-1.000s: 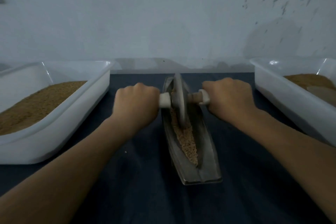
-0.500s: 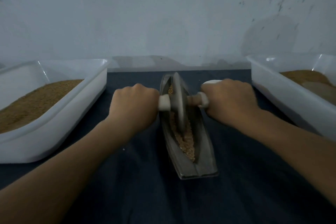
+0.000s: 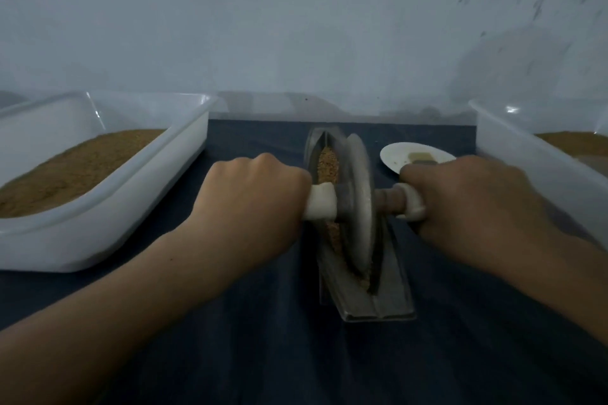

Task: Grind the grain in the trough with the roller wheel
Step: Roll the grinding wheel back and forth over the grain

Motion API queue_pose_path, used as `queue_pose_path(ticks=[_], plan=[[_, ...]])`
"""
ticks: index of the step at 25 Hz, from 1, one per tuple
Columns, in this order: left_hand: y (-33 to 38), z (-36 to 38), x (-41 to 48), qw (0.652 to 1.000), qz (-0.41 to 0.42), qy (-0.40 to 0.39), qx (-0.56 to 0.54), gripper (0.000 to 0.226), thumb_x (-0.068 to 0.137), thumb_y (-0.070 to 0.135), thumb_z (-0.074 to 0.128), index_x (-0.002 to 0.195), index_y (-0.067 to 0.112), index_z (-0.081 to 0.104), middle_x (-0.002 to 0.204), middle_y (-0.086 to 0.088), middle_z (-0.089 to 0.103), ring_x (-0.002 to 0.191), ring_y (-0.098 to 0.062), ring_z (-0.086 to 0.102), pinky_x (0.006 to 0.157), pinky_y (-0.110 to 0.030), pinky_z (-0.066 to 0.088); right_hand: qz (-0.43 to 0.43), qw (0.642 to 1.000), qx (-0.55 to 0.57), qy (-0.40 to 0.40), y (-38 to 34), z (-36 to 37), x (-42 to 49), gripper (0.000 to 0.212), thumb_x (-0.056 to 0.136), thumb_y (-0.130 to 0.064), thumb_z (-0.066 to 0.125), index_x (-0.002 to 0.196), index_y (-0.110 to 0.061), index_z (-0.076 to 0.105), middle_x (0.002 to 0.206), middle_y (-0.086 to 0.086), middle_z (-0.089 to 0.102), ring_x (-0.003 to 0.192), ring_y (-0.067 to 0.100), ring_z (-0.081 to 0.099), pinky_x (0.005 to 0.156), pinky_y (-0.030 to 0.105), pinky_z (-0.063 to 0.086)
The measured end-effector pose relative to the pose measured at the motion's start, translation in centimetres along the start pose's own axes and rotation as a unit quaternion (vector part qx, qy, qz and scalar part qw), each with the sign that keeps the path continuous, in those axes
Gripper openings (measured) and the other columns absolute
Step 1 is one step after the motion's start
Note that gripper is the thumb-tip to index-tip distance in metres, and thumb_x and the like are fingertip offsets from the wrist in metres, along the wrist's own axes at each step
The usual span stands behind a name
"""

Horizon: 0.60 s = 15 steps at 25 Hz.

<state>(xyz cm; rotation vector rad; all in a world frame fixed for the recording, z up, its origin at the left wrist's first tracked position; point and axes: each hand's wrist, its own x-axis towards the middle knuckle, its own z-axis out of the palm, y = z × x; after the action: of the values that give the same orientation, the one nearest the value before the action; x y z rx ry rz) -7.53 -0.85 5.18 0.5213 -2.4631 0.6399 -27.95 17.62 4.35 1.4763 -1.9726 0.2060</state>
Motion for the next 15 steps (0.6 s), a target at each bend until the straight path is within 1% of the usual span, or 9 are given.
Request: queue_pose_path(ticks=[2, 4, 6, 7, 8, 10, 12, 13, 15], plan=[[0.5, 1.4, 1.0, 0.997, -0.053, -0.056, 0.029, 0.033, 0.065, 0.029, 0.076, 0.066, 0.024, 0.044, 0.058, 0.007, 0.015, 0.045, -0.014, 0.016, 0.045, -0.022, 0.014, 0.042, 0.998, -0.027, -0.027, -0.5, 1.0, 2.8, 0.021, 0.071, -0.034, 0.061, 0.070, -0.028, 0.041, 0.059, -0.013, 0.029, 0.050, 0.015, 0.025, 0.048, 0.021, 0.015], [0.3, 2.2, 4.3, 0.990, -0.100, -0.091, 0.027, 0.004, 0.083, 0.023, 0.064, 0.085, 0.020, 0.062, 0.065, 0.002, 0.034, 0.057, -0.022, 0.038, 0.052, -0.033, 0.031, 0.106, 0.989, 0.004, -0.104, -1.0, 2.2, 6.1, 0.017, 0.084, -0.032, 0.064, 0.080, -0.028, 0.048, 0.074, -0.004, 0.053, 0.062, 0.020, 0.041, 0.052, 0.028, 0.024], [-0.1, 2.2, 6.5, 0.986, -0.097, -0.135, 0.026, 0.012, 0.087, 0.020, 0.060, 0.098, 0.018, 0.065, 0.078, -0.003, 0.051, 0.070, -0.027, 0.053, 0.061, -0.037, 0.038, 0.143, 0.978, 0.031, -0.151, -0.7, 3.1, 7.7, 0.013, 0.088, -0.031, 0.063, 0.086, -0.028, 0.050, 0.087, 0.000, 0.060, 0.071, 0.022, 0.046, 0.057, 0.031, 0.030], [-0.1, 1.9, 6.5, 0.985, -0.087, -0.145, 0.023, 0.014, 0.087, 0.022, 0.060, 0.100, 0.019, 0.065, 0.083, -0.004, 0.055, 0.074, -0.028, 0.056, 0.063, -0.037, 0.038, 0.139, 0.978, 0.023, -0.152, -0.6, 2.9, 7.2, 0.014, 0.088, -0.031, 0.062, 0.083, -0.028, 0.049, 0.085, -0.002, 0.059, 0.069, 0.022, 0.046, 0.056, 0.031, 0.029], [-0.1, 1.4, 5.7, 0.986, -0.077, -0.144, 0.020, 0.012, 0.087, 0.025, 0.062, 0.098, 0.021, 0.065, 0.082, -0.002, 0.054, 0.073, -0.027, 0.055, 0.062, -0.037, 0.037, 0.114, 0.986, 0.001, -0.123, -0.4, 2.5, 5.9, 0.016, 0.087, -0.032, 0.061, 0.079, -0.028, 0.047, 0.078, -0.006, 0.055, 0.065, 0.020, 0.044, 0.052, 0.029, 0.026], [0.3, 0.6, 2.2, 0.995, -0.045, -0.089, 0.002, 0.015, 0.080, 0.032, 0.070, 0.081, 0.026, 0.056, 0.066, 0.005, 0.037, 0.056, -0.019, 0.039, 0.052, -0.032, 0.031, 0.047, 0.998, -0.033, -0.026, -0.4, 1.2, 2.4, 0.020, 0.079, -0.035, 0.056, 0.070, -0.027, 0.041, 0.062, -0.011, 0.035, 0.053, 0.017, 0.032, 0.048, 0.023, 0.013], [0.6, -1.0, -0.9, 0.999, -0.001, -0.031, -0.014, 0.049, 0.060, 0.030, 0.082, 0.066, 0.028, 0.034, 0.056, 0.009, 0.018, 0.044, -0.013, 0.017, 0.045, -0.020, 0.013, 0.001, 0.999, -0.003, 0.043, -0.1, -0.5, -0.2, 0.017, 0.071, -0.037, 0.052, 0.067, -0.027, 0.039, 0.057, -0.014, 0.019, 0.048, 0.014, 0.019, 0.051, 0.018, 0.008], [0.3, -1.5, -1.3, 1.000, 0.008, -0.001, -0.012, 0.060, 0.051, 0.027, 0.085, 0.065, 0.028, 0.026, 0.055, 0.010, 0.013, 0.042, -0.010, 0.009, 0.048, -0.016, 0.007, -0.012, 0.999, 0.011, 0.052, 0.2, -0.7, -0.6, 0.017, 0.069, -0.037, 0.053, 0.067, -0.027, 0.040, 0.057, -0.015, 0.017, 0.047, 0.013, 0.018, 0.052, 0.017, 0.008], [0.4, -0.9, -0.7, 0.999, -0.016, -0.029, 0.004, 0.063, 0.054, 0.027, 0.085, 0.066, 0.028, 0.023, 0.055, 0.010, 0.010, 0.044, -0.009, 0.004, 0.048, -0.017, 0.005, 0.007, 1.000, -0.003, 0.024, 0.0, -0.3, 0.2, 0.022, 0.066, -0.032, 0.062, 0.067, -0.026, 0.041, 0.057, -0.013, 0.019, 0.048, 0.016, 0.021, 0.050, 0.018, 0.011]])
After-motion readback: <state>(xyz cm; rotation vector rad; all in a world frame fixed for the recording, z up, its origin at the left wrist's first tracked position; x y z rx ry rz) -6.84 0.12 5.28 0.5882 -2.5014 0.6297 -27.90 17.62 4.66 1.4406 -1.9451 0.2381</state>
